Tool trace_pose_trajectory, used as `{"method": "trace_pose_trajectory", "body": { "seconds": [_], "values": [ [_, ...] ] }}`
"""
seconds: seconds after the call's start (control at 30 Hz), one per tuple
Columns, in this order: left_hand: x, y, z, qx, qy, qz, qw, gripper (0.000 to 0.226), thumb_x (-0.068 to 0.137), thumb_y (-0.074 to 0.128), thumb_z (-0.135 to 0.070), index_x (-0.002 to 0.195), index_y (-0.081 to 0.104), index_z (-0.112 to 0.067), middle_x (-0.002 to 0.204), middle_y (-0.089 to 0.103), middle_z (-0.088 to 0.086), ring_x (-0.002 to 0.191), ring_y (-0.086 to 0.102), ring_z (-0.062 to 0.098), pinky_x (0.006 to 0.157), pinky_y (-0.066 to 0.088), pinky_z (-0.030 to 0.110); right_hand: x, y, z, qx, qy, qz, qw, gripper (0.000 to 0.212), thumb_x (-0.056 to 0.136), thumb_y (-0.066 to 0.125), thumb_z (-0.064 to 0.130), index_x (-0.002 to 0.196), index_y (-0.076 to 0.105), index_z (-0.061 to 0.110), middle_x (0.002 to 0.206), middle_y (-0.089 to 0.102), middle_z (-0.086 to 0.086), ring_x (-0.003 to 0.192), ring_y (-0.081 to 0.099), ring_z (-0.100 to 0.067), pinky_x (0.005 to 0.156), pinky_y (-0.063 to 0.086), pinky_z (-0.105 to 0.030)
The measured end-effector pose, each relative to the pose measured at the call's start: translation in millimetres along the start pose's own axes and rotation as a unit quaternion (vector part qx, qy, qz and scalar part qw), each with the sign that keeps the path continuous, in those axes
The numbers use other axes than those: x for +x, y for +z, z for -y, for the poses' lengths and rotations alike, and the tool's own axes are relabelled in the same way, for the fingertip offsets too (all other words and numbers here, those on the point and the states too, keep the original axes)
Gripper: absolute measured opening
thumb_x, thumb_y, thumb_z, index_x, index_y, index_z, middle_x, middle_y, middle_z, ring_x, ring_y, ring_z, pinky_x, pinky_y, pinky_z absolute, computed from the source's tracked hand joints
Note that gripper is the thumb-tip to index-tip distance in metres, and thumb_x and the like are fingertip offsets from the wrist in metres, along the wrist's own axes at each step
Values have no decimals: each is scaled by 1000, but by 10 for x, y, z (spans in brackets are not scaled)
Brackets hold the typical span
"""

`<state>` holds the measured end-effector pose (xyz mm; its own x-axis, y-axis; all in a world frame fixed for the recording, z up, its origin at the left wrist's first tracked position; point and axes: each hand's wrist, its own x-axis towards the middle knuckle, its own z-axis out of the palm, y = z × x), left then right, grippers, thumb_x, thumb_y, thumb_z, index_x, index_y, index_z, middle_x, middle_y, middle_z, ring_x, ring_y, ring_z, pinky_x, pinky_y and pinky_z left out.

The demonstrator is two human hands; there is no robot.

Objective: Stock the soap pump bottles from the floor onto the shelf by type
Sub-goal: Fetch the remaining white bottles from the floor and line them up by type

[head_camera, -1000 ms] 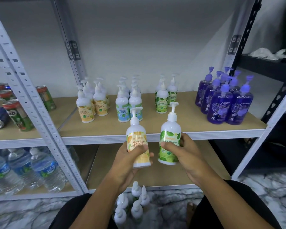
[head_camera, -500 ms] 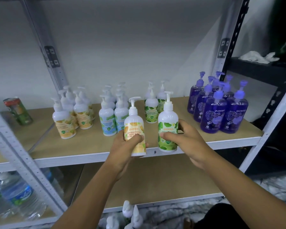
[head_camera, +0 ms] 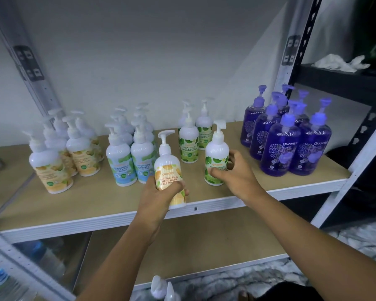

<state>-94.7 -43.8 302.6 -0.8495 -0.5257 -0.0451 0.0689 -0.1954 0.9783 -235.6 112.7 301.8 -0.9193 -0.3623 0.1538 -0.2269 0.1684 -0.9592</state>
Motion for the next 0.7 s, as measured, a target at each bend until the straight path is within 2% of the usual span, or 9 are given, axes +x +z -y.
{"method": "trace_pose_trajectory", "body": {
  "seconds": [0.07, 0.17, 0.37, 0.53, 0.7],
  "values": [
    [-2, 15, 19, 1, -10, -3, 1000, 44, 82, 76, -10, 120, 54, -5, 79, 74, 0, 93, 74, 38, 90, 57, 57, -9, 4, -47, -29, -5, 8, 1000, 73, 72, 86, 14, 127, 41, 32, 117, 59, 12, 106, 61, -4, 90, 52, -25],
    [5, 21, 34, -2, -22, -16, 1000, 38, 86, 74, -7, 119, 55, -5, 85, 72, 3, 90, 75, 36, 91, 57, 58, -13, 4, -123, -103, -9, 5, 995, 81, 66, 91, 20, 131, 42, 23, 118, 61, 6, 105, 62, -11, 94, 54, -35],
    [14, 4, 26, -10, -35, -17, 999, 35, 89, 71, -8, 121, 56, -6, 89, 71, 5, 91, 76, 35, 93, 56, 58, 219, 76, -93, -160, -3, -14, 987, 73, 68, 89, 25, 126, 45, 16, 109, 61, 6, 103, 64, -17, 91, 54, -39],
    [24, 11, 29, -8, -42, -16, 999, 36, 88, 71, -7, 121, 56, -4, 95, 72, 10, 90, 76, 36, 86, 60, 50, 501, 170, -82, -176, -5, -19, 984, 67, 72, 86, 23, 125, 46, 12, 113, 64, -1, 102, 64, -23, 87, 53, -39],
    [32, -4, 28, -2, -41, -12, 999, 36, 88, 72, -8, 121, 56, -4, 92, 73, 8, 90, 76, 35, 90, 58, 55, 673, 236, -80, -174, -3, -22, 985, 64, 74, 84, 20, 125, 46, 10, 112, 63, -1, 100, 63, -22, 84, 51, -35]
  ]
}}
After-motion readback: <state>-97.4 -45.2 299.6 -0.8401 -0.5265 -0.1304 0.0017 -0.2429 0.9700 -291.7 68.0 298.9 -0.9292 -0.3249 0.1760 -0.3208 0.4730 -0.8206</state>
